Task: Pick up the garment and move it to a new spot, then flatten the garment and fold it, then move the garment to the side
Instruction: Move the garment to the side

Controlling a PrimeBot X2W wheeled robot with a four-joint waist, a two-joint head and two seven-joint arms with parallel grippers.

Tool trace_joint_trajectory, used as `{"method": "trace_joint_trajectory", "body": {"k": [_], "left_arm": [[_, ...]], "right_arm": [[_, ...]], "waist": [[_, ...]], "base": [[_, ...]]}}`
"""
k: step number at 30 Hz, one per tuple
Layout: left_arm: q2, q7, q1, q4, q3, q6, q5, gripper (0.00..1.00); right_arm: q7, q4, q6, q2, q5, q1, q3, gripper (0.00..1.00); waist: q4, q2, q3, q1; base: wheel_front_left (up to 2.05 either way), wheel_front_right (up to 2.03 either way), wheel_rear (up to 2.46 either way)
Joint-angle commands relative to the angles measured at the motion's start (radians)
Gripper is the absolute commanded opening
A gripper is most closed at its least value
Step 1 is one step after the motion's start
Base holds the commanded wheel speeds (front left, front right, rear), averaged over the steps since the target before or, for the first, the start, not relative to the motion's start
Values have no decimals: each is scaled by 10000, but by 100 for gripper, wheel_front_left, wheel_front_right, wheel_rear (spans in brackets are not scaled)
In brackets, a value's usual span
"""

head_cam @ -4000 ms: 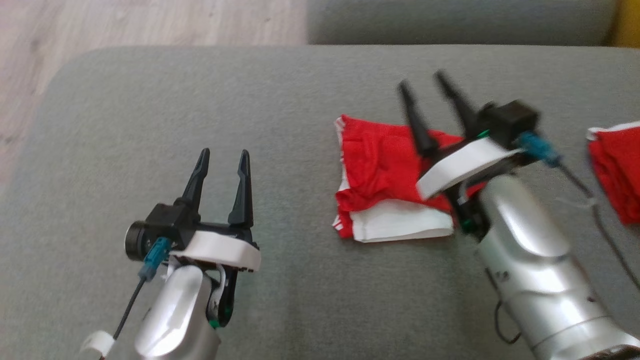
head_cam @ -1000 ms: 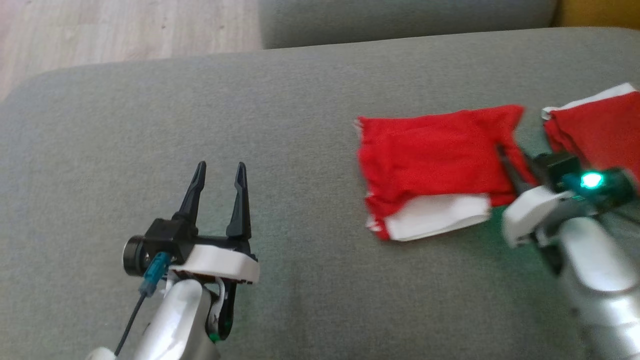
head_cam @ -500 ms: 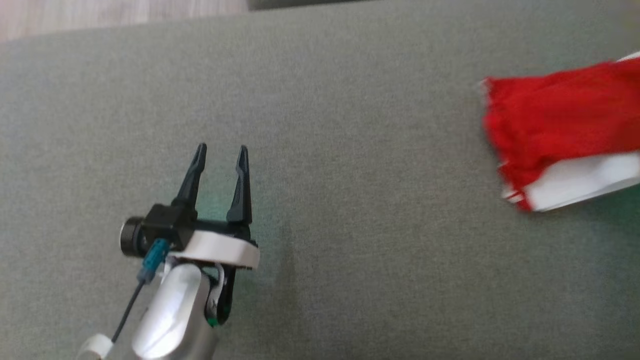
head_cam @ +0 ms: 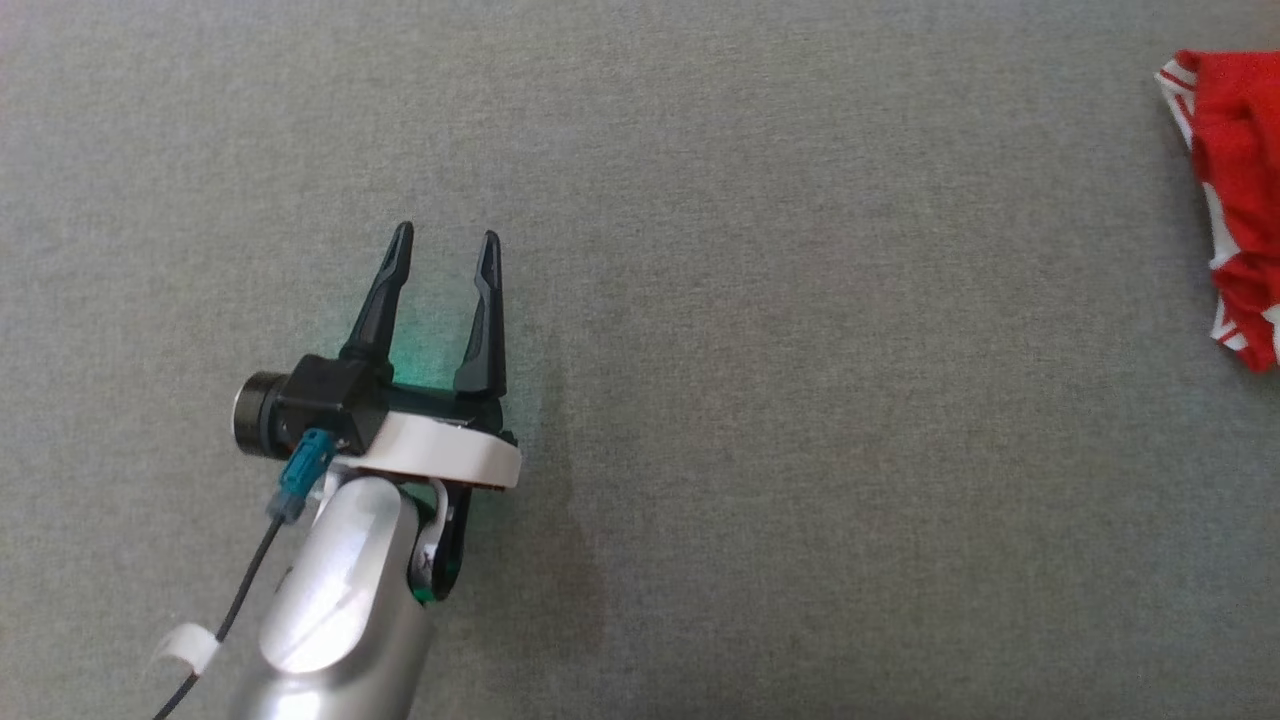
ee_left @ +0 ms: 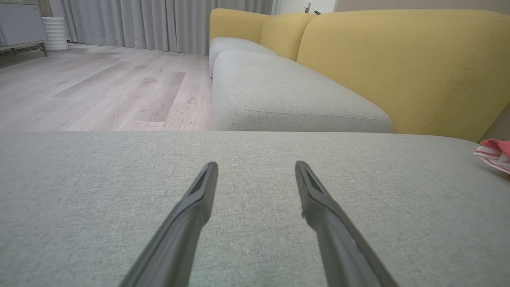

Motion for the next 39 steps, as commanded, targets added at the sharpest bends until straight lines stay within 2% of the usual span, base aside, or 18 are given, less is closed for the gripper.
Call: {"method": "trace_joint_trajectory", "body": {"k": [1, 5, 6, 7, 14, 19, 24, 29, 35, 39], "left_arm": [[76, -93, -320, -328, 266, 9, -2, 100], [76, -93, -338, -318, 270, 18, -6, 100], [76, -93, -343, -306, 274, 20, -7, 100], [76, -93, -346, -288, 284, 22, -8, 100], [76, -93, -258, -188, 383, 32, -55, 100], [76, -93, -58, -206, 439, 8, -82, 100], [76, -93, 335, -310, 586, -33, 24, 100], [76, -93, 724, -226, 734, -35, -88, 100], [75, -93, 1216, -311, 824, -30, -120, 100], [75, -93, 1509, -405, 848, 33, -166, 100]], "right_arm": [[-84, -27, -9, -512, -270, -40, -117, 0], [-145, 226, -9, -331, -405, -173, -401, 0], [-195, 267, -9, -278, -488, -211, -487, 29], [-247, 294, -9, -213, -580, -246, -588, 100], [-343, 276, -9, 489, -967, -276, -1099, 100], [-602, -205, -9, 1276, -975, -199, -1472, 100], [-708, -1099, -9, 2528, -557, 82, -1537, 100], [-835, -2572, -9, 3960, 190, 650, -1574, 100], [-1079, -4494, -9, 5867, 1207, 2150, -1770, 100], [-1564, -5269, -9, 6711, 1484, 3428, -1585, 100]], "waist": [[36, 0, 50, -2], [42, 0, 63, -2], [38, 0, 52, -2], [29, 0, 28, -2], [-83, 0, -531, -2], [-150, 0, -1299, -2], [-204, 0, -2171, -2], [-254, 0, -2875, -2], [-289, 0, -3389, -2], [-296, 0, -3481, -2]], "base": [[0, 0, 0], [0, 0, 0], [0, 0, 0], [0, 0, 0], [0, 0, 0], [0, 0, 0], [0, 0, 0], [0, 0, 0], [0, 0, 0], [0, 0, 0]]}}
